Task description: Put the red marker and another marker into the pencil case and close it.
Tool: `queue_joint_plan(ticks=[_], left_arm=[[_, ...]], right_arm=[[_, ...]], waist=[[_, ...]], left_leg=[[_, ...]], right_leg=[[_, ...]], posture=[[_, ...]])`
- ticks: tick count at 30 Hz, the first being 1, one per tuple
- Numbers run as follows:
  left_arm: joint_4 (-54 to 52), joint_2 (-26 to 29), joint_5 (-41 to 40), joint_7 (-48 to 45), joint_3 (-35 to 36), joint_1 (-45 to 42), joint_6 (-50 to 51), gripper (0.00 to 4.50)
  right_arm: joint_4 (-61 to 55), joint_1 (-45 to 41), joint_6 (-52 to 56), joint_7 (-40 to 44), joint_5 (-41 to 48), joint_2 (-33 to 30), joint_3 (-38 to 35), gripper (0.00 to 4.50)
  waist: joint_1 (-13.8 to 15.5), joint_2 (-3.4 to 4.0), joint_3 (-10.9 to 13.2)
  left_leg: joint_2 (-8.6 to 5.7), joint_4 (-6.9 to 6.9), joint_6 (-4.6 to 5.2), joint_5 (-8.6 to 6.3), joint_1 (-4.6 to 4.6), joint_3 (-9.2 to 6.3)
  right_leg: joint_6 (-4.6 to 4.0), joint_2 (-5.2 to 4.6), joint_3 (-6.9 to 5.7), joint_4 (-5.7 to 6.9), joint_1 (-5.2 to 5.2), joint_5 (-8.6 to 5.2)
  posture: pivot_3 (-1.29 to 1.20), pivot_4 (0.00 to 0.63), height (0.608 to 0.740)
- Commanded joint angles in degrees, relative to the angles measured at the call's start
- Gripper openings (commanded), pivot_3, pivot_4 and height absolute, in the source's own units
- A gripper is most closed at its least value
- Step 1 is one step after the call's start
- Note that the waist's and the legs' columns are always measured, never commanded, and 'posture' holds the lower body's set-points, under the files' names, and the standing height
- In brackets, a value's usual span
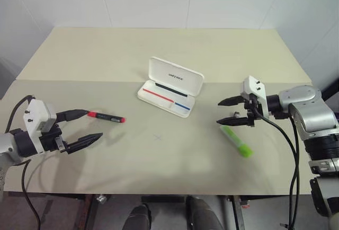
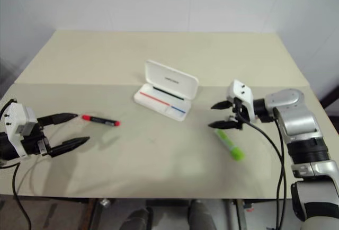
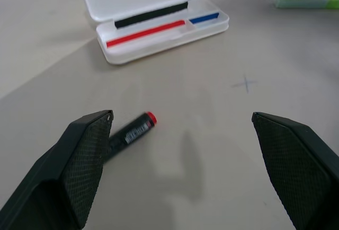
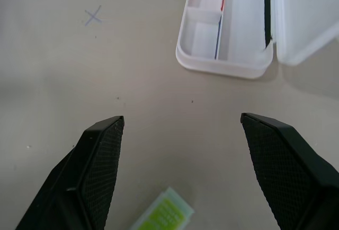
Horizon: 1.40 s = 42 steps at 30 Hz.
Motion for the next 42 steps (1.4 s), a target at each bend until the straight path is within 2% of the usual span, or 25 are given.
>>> queue_joint_plan(ticks=[1, 6, 10, 19, 28, 33, 42], left_arm=[[0.43, 1.82, 0.59, -0.58, 0.33, -1.76, -0.85, 4.47], [0.89, 0.81, 0.97, -0.23, -1.72, -4.01, -1.04, 4.47], [1.52, -0.42, 0.6, 0.19, -2.2, -5.29, -1.83, 4.47], [-1.69, -3.24, -1.73, -0.28, 1.84, 0.14, -3.2, 4.47], [-6.56, -5.21, -5.52, 2.67, 4.8, 2.87, -0.37, 4.47], [-7.34, -5.32, -6.77, 2.67, 5.91, 4.01, -0.02, 4.47], [-8.18, -4.62, -7.22, 2.65, 7.43, 5.89, 0.06, 4.47]], right_arm=[[-2.66, -0.39, 0.79, -1.05, 1.64, 0.64, -1.26, 4.5], [-3.34, -0.26, 0.96, -3.7, 1.35, 2.77, -1.12, 4.5], [-7.52, -1.63, 8.08, -7.24, 2.18, 5.41, 0.31, 4.5], [-15.14, -3.96, 22.11, -13.72, 0.78, 10.45, 7.32, 4.5], [-6.26, -7.78, 21.78, -21.72, -5.42, 19.0, 14.47, 4.5], [3.19, -11.23, 17.67, -26.28, -8.79, 23.29, 15.1, 4.5], [6.57, -12.64, 15.68, -25.84, -10.83, 25.47, 15.6, 4.5]], waist=[[0.1, 0.0, 0.0], [0.18, 0.0, 0.0], [0.09, 0.0, 0.0], [0.17, -0.02, -0.01], [0.18, -0.05, -0.03], [-0.06, -0.07, -0.04], [-0.01, -0.07, -0.04]], left_leg=[[0.01, 0.01, 0.0, 0.0, 0.0, 0.0], [-0.01, 0.04, 0.0, 0.0, 0.0, -0.01], [0.02, 0.03, -0.01, 0.0, -0.02, -0.01], [0.03, 0.04, -0.02, 0.0, -0.03, -0.04], [0.03, 0.04, -0.03, 0.01, -0.03, -0.04], [0.02, 0.05, -0.04, 0.01, 0.0, -0.03], [0.01, 0.04, -0.07, 0.03, 0.0, -0.04]], right_leg=[[0.0, 0.01, 0.0, 0.01, 0.0, 0.0], [0.0, -0.01, 0.0, 0.04, 0.0, 0.0], [0.0, 0.0, -0.01, 0.04, -0.01, 0.0], [-0.01, 0.0, -0.01, 0.13, -0.07, 0.0], [-0.02, -0.01, -0.01, 0.14, -0.08, 0.0], [-0.03, 0.01, 0.0, 0.26, -0.1, 0.0], [-0.07, 0.01, -0.01, 0.3, -0.12, -0.02]], posture=[[0.0, 0.15, 0.74], [0.0, 0.15, 0.74], [0.0, 0.15, 0.74], [0.0, 0.15, 0.74], [0.0, 0.15, 0.74], [0.0, 0.15, 0.74], [0.0, 0.15, 0.74]])
